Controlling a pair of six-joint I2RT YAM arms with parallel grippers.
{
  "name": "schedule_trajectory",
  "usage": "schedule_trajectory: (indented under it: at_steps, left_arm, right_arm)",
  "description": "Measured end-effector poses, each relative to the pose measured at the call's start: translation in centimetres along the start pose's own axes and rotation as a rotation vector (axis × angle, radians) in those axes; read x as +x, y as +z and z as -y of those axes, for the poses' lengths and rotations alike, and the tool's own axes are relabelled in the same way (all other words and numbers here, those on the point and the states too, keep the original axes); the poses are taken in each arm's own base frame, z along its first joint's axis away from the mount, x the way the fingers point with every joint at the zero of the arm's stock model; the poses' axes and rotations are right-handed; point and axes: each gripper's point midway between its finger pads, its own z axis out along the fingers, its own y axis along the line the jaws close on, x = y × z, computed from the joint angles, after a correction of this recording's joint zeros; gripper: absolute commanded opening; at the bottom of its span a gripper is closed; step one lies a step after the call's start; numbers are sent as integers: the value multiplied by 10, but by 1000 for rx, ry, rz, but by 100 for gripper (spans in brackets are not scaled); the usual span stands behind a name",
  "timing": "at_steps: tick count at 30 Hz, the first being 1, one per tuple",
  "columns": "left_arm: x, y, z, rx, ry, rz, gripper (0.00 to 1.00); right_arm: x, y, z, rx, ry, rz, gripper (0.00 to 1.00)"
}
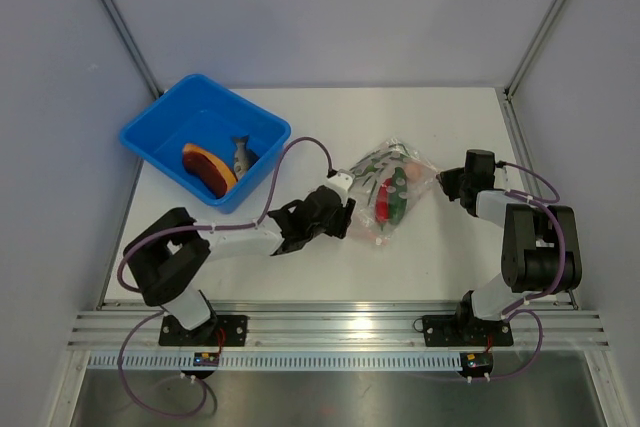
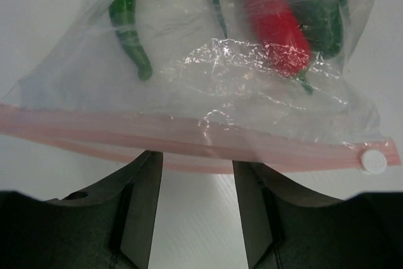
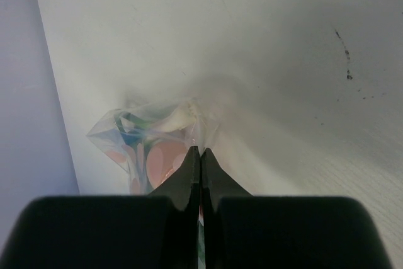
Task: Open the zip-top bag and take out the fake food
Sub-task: Adjust the zipper food storage bag at the center of the board.
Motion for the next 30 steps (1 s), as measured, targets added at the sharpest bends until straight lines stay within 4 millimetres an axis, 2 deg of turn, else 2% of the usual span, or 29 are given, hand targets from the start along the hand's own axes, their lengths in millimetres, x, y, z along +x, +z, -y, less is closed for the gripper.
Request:
schedule_trajectory:
  at_steps: [13, 16, 18, 25, 26, 28, 29, 30]
  left_arm:
    - [-23, 44, -15, -185, 70, -19, 62]
    - [-26, 46, -23, -236, 78, -16, 62]
    - [-26, 45, -28, -265, 81, -10, 62]
    - [-25, 44, -35, -300, 84, -2, 62]
    - [-24, 44, -35, -301, 85, -5, 62]
    - [-22, 44, -36, -304, 87, -11, 62]
    - [-21, 44, -36, -304, 86, -12, 62]
    - [-21, 44, -36, -304, 85, -12, 62]
  right_arm:
    - [5, 3, -3, -21, 0, -26, 0]
    - [5, 3, -4, -24, -1, -26, 0]
    - [5, 3, -3, -23, -4, -27, 4]
    - [2, -4, 0, -3, -59, -15, 33]
    - [-1, -8, -1, -3, -72, -4, 44]
    - [-7, -15, -8, -16, -97, 22, 56]
    - [-10, -18, -12, -26, -109, 36, 65]
    - [-13, -21, -16, -34, -121, 46, 68]
